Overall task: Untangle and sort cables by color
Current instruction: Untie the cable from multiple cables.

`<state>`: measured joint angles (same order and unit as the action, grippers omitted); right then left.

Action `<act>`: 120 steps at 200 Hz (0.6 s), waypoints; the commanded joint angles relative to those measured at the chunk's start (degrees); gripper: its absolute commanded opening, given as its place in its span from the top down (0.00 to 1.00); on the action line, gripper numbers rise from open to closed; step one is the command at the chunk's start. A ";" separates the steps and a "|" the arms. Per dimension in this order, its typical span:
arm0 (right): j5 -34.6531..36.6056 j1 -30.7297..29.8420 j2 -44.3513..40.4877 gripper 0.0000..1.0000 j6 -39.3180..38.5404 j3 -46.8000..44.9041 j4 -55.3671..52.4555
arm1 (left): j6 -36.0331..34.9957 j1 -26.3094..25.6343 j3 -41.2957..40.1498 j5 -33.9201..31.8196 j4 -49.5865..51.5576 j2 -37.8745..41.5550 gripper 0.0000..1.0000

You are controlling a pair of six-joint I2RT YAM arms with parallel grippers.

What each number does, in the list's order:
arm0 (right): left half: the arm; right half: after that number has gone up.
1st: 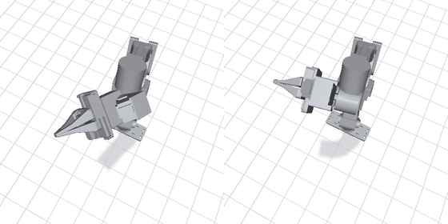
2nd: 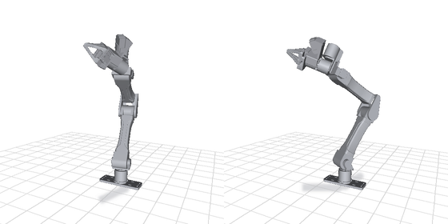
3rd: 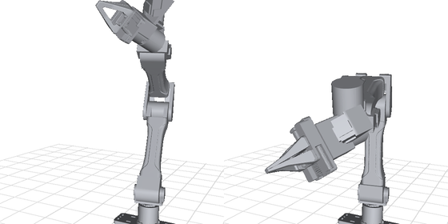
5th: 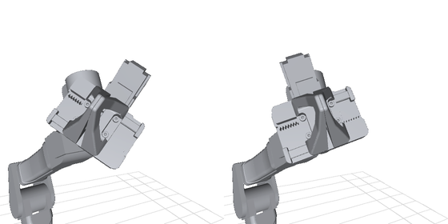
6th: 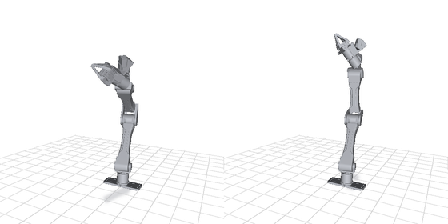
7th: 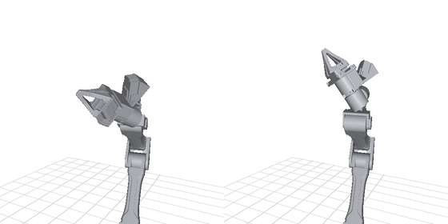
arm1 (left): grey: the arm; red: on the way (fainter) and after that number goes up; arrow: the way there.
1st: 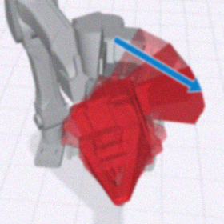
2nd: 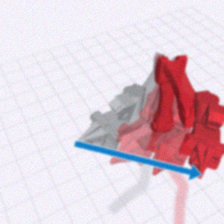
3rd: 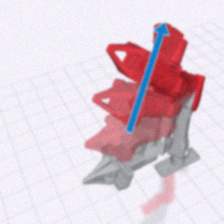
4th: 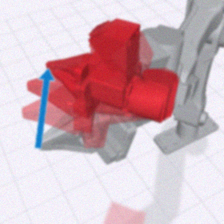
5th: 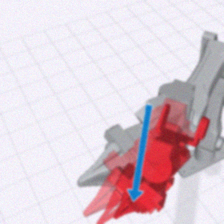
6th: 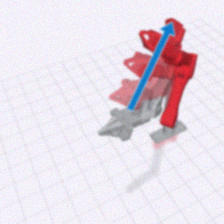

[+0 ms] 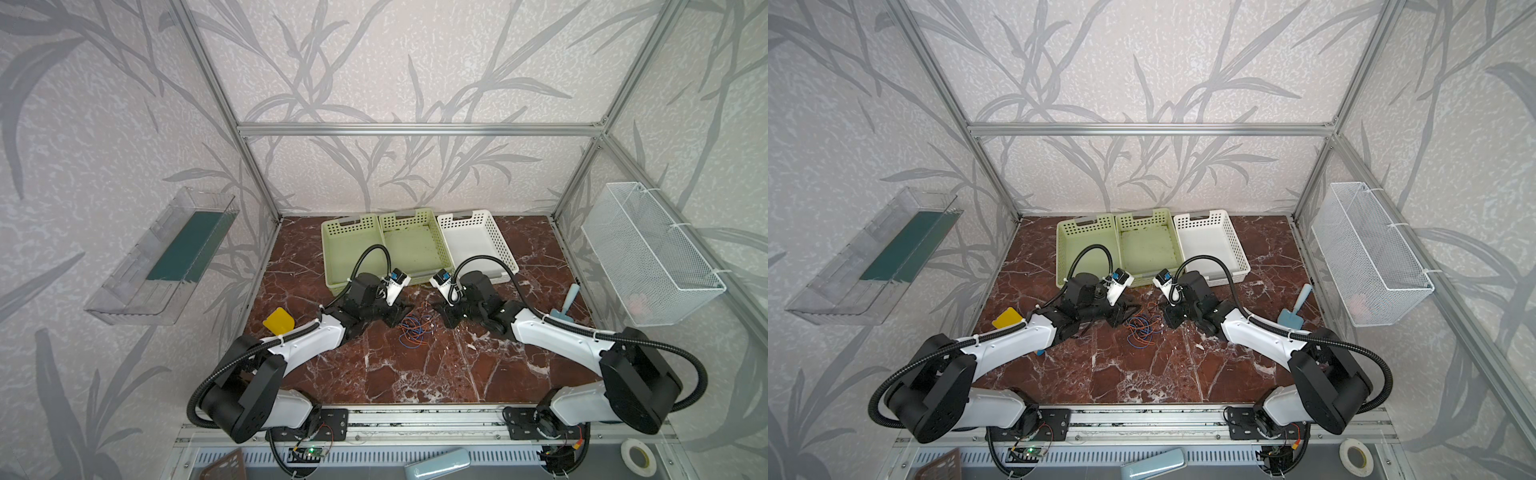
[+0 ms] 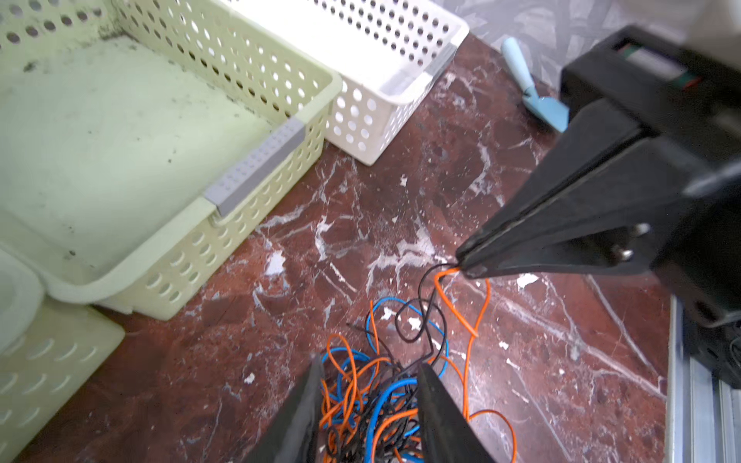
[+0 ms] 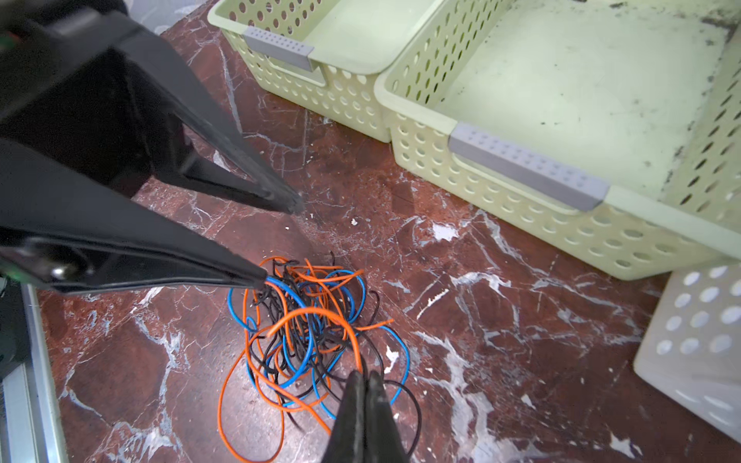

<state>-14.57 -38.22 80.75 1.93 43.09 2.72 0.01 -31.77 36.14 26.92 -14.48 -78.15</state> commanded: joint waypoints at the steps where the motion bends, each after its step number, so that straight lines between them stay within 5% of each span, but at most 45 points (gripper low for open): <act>1: -1.23 0.25 -1.00 1.00 0.69 0.28 0.01 | 2.06 -0.95 -0.22 1.04 -7.03 2.42 0.54; 120: -2.14 0.16 -1.51 1.00 1.27 0.00 1.63 | 7.82 -2.09 3.94 6.37 -6.15 -5.39 0.54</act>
<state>-16.14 -38.04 80.75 3.20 43.09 2.79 6.09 -33.69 38.06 30.50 -20.62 -82.35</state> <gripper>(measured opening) 0.049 0.469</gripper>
